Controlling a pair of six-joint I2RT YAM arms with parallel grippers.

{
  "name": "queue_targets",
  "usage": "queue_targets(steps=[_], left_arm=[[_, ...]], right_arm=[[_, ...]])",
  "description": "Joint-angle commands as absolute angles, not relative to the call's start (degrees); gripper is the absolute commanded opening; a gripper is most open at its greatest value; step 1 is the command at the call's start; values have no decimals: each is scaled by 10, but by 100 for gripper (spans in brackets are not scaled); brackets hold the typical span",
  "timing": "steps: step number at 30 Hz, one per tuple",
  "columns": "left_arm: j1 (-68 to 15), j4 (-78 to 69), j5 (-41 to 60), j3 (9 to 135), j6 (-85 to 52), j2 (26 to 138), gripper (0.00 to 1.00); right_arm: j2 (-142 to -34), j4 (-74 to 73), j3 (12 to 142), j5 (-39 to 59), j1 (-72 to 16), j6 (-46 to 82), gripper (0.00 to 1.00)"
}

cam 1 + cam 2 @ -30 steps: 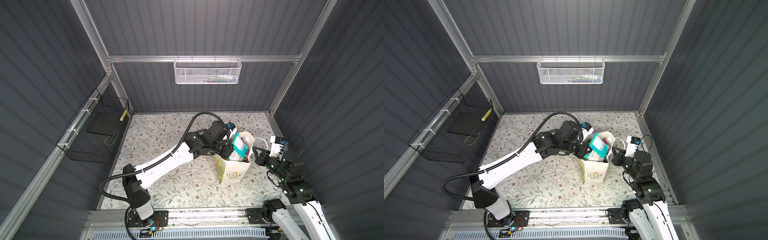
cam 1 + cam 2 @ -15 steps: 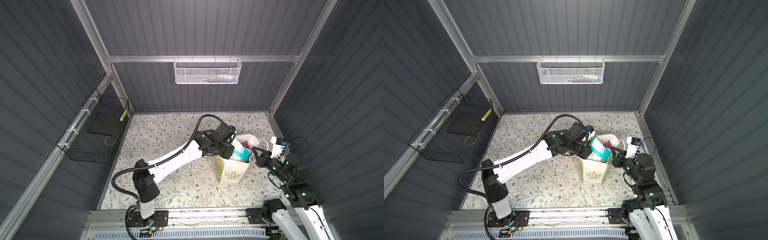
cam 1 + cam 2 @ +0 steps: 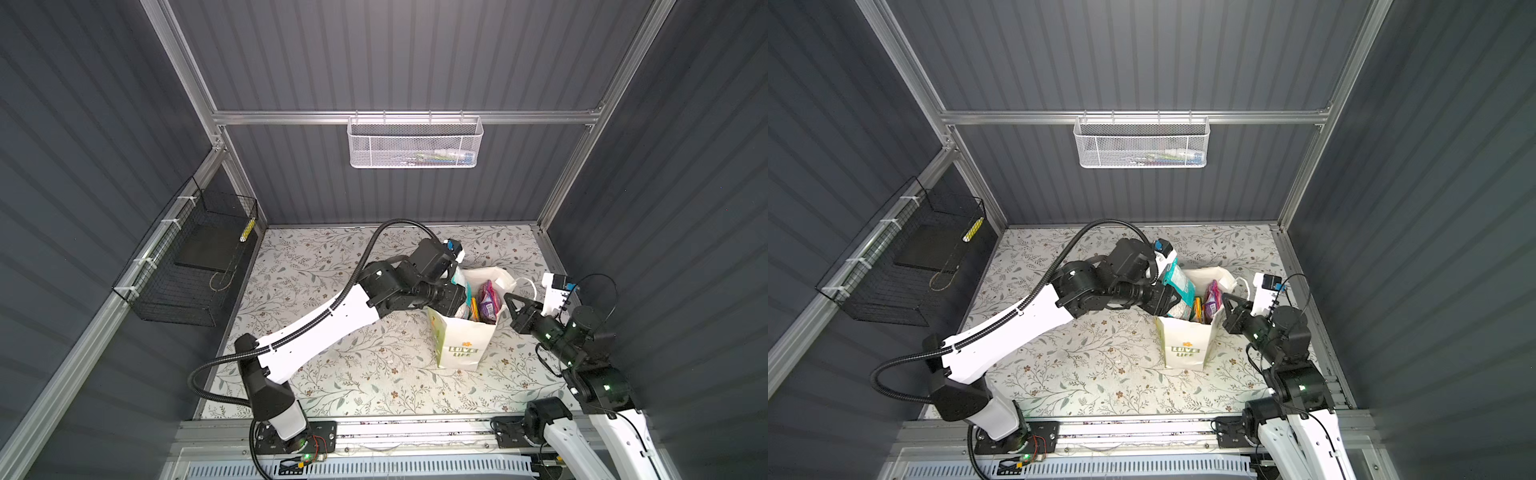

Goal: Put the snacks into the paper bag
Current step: 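Lower the teal packet into the bag opening with the left gripper, then open the left gripper to release the teal packet into the bag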

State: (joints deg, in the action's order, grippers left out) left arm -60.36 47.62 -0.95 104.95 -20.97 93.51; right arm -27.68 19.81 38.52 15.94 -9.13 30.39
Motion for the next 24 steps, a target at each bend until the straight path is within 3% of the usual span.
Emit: queue_targets(steps=[1, 9, 14, 20, 24], left_arm=[[-606, 473, 0, 1079, -198, 928, 61], [-607, 525, 14, 1180, -189, 1026, 47], [-612, 621, -86, 1236, -194, 1069, 36], [-618, 681, -171, 1245, -200, 1075, 41], [-625, 658, -137, 1217, -185, 1052, 56]], right_arm=[[-271, 200, 385, 151, -94, 297, 2], [-275, 203, 385, 147, -94, 296, 2], [-272, 205, 386, 145, -94, 295, 2], [-274, 205, 386, 149, -94, 296, 2], [-278, 204, 386, 150, -94, 297, 2]])
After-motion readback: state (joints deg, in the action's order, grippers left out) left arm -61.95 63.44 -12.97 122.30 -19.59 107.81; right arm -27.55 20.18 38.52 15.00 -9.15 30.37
